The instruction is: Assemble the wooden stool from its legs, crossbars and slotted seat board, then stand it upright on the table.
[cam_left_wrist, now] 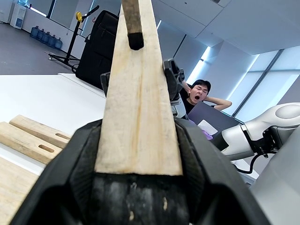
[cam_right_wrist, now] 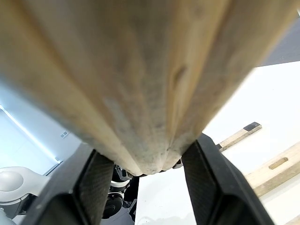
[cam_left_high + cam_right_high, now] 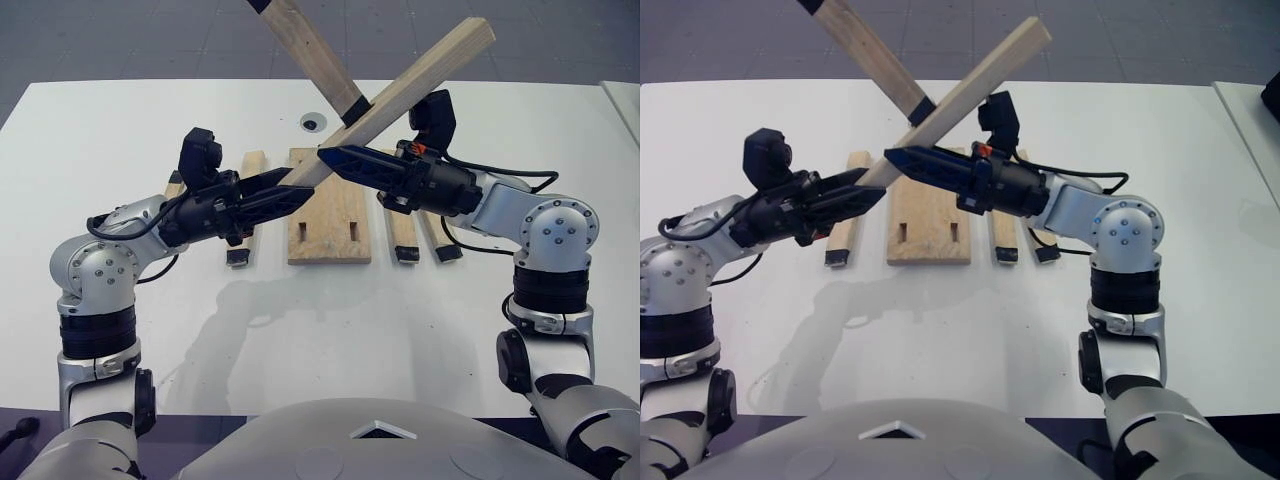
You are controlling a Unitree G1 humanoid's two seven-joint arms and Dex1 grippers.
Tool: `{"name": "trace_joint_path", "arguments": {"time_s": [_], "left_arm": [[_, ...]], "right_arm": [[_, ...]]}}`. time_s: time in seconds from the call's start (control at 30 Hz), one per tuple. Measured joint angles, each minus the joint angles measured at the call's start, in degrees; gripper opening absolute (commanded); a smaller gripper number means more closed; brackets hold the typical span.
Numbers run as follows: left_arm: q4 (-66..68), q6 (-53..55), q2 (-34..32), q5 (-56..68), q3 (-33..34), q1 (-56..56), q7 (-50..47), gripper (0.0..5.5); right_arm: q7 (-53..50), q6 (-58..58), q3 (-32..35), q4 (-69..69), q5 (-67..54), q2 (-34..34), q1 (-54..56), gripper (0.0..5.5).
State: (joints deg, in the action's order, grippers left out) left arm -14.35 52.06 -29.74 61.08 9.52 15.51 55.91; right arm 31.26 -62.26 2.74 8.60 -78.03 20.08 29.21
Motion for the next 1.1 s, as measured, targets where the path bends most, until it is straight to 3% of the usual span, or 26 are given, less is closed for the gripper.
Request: {"name": "trace_joint_path", "arguments": {"time_s": [0.13, 0.17, 0.53, 0.83, 0.97, 1.1], "left_arm": [[-0.01, -0.16, 0.0, -0.03, -0.1, -0.05, 0.07, 2.04], [-0.02, -0.28, 0.0, -0.05, -0.14, -0.11, 0.15, 2.4], [1.78, -6.04, -1.14, -5.05, -1.52, -2.21, 3.41, 4.09], [5.0, -11.68, -6.13, -10.44, 3.4, -7.51, 4.44, 5.39], [5.3, -18.62, -6.08, -21.19, -0.64, -8.42, -0.37, 5.4], [7.54, -26.07, -1.69, -39.68, -10.31, -6.42, -14.75, 5.4]], "right_arm": [[0.63, 0.17, 0.01, 0.07, 0.58, 0.0, -0.01, 2.09], [0.73, 0.21, 0.03, 0.28, 0.86, -0.02, -0.02, 2.09], [2.61, 1.28, 2.43, 1.53, 1.82, 1.08, 0.11, 2.09], [5.74, 2.75, 7.28, 0.29, 5.42, 7.56, 0.62, 2.09], [9.22, 4.96, 7.78, -0.21, 10.65, 11.3, 0.38, 2.09], [11.04, 6.91, 7.5, -0.18, 15.38, 12.51, -1.32, 2.09]]}}
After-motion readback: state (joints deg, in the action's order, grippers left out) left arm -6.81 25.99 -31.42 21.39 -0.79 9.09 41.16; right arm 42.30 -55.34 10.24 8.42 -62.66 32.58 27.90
